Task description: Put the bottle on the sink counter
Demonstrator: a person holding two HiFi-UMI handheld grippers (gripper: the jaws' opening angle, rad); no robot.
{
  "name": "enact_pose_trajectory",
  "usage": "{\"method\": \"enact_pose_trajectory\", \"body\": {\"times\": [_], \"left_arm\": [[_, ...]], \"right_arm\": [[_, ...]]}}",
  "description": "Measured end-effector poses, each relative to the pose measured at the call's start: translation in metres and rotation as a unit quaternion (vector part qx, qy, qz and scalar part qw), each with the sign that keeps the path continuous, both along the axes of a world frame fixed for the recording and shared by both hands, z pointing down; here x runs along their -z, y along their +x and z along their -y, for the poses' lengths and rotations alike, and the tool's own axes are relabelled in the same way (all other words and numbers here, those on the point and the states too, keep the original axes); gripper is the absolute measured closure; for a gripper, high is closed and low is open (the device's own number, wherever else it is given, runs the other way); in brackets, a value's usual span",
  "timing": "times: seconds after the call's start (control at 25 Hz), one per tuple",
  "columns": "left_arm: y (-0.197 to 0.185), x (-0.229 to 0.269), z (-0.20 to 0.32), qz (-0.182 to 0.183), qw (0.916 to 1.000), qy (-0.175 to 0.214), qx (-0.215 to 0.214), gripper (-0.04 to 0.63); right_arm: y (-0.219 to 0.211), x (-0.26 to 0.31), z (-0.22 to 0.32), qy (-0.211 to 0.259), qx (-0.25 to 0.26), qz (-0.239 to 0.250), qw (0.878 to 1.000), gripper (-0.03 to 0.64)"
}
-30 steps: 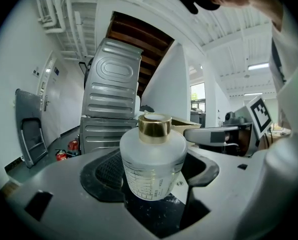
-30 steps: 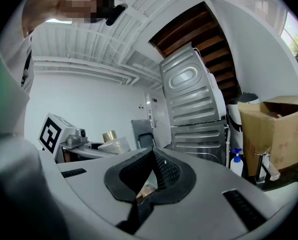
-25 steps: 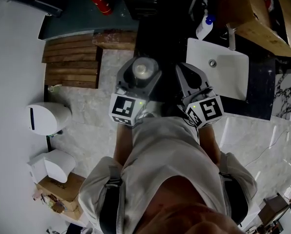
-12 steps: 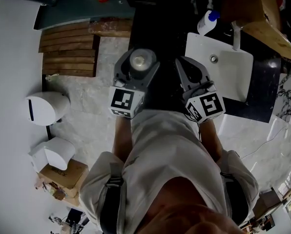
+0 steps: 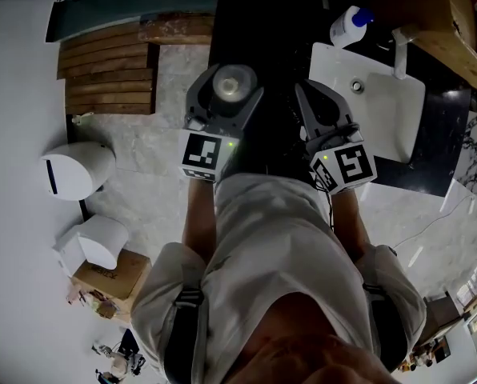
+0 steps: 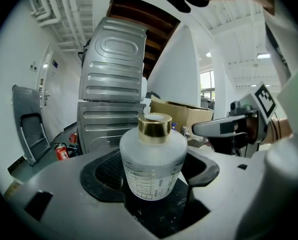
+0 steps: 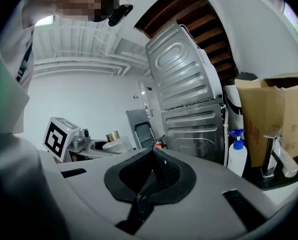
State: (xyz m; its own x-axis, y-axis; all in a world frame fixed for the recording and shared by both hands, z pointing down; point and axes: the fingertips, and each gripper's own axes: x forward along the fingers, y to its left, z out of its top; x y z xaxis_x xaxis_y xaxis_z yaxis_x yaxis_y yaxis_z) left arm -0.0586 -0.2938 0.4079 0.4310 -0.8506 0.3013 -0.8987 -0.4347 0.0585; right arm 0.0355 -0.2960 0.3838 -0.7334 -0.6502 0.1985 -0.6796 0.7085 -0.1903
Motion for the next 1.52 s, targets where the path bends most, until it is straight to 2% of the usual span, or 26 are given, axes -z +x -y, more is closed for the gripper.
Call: {"method": "enact_pose_trajectory", "body": {"times": [0.6, 1.0, 1.52], "left_arm": [[-0.009, -0.045, 0.047, 0.007, 0.9977, -0.022, -0.063, 0.273], [-0.012, -0.077, 0.077, 0.015, 0.9965, -0.031, -0.076, 0.273], [-0.019, -0.105, 0.106, 0.023, 0.9964, -0.037, -0.073, 0.273]], "right_arm": [[-0.019, -0.036, 0.043, -0.025, -0.056, -0.025, 0.998, 0.620], [-0.026, -0.066, 0.069, -0.043, -0.066, -0.047, 0.996, 0.620], [-0.037, -0.098, 0.090, -0.063, -0.063, -0.059, 0.994, 0.620]]}}
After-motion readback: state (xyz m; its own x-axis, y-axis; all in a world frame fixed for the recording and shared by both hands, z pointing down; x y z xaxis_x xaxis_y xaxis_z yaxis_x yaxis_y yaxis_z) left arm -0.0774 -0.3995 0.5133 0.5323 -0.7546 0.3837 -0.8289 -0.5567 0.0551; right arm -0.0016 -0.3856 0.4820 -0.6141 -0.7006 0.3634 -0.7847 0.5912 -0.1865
